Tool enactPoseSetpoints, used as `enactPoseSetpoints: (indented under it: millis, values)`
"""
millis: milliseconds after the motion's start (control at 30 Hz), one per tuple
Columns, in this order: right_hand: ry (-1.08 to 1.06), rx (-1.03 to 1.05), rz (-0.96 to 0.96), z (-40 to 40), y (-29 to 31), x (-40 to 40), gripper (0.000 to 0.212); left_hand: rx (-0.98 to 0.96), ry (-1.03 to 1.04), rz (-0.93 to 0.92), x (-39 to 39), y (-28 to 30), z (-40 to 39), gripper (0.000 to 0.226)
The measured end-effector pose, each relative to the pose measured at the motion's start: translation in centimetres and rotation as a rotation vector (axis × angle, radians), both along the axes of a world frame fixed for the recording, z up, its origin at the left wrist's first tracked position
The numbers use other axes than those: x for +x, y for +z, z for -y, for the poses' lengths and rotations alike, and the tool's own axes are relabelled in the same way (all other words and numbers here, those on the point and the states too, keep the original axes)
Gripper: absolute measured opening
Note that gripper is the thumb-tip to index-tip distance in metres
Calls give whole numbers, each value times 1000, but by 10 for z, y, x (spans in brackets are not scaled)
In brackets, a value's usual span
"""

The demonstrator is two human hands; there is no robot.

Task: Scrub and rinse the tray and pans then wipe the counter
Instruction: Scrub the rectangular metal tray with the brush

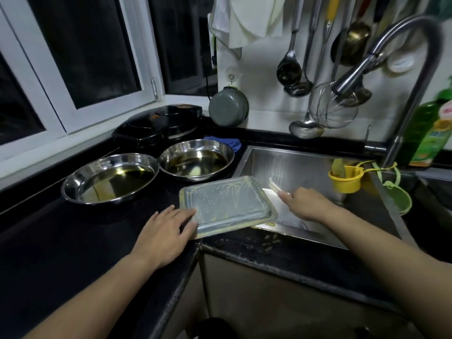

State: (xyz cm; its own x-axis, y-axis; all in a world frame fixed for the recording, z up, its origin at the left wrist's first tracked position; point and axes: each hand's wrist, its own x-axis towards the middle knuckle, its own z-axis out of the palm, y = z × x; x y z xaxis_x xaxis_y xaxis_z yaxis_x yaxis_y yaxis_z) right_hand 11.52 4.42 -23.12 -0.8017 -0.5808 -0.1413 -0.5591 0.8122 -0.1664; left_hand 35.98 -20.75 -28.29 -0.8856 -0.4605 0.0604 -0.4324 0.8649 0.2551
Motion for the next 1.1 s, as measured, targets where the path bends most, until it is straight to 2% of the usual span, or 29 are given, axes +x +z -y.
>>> enactPoseSetpoints:
  millis: [100, 167, 233, 333, 433, 567, 700, 800, 900, 1033, 1100]
  values:
    - [13, -69, 61, 0, 6, 4, 55, -222, 108, -6, -18, 22, -5, 63]
    - [-3, -114, 82, -7, 15, 4, 55, -274, 135, 3, -39, 34, -30, 51]
    - [-39, -199, 101, -15, 21, 3, 55, -202, 99, 37, -71, 40, -63, 50]
    - [-67, -297, 137, -30, 21, 4, 50, 4, 133, 181, -119, 36, -106, 73]
    - [-98, -379, 185, -53, 13, 2, 44, -39, 190, 238, -142, 26, -129, 87]
    - [-135, -397, 196, -79, 4, -9, 43, -125, 73, 196, -138, 22, -137, 75]
    - [-140, -450, 211, -86, 3, -14, 43, -183, -206, 211, -108, 32, -131, 63]
    - [-129, -456, 224, -84, 3, -12, 41, -119, -399, 251, -77, 37, -115, 68]
    - [-115, -428, 247, -82, 1, -8, 35, -60, -505, 290, -47, 43, -88, 70]
    - [-24, -308, 251, -77, 1, -1, 21, 27, -416, 162, -26, 46, -65, 49]
    - [38, -304, 247, -71, 1, 10, 42, 8, -332, 62, -27, 40, -66, 35]
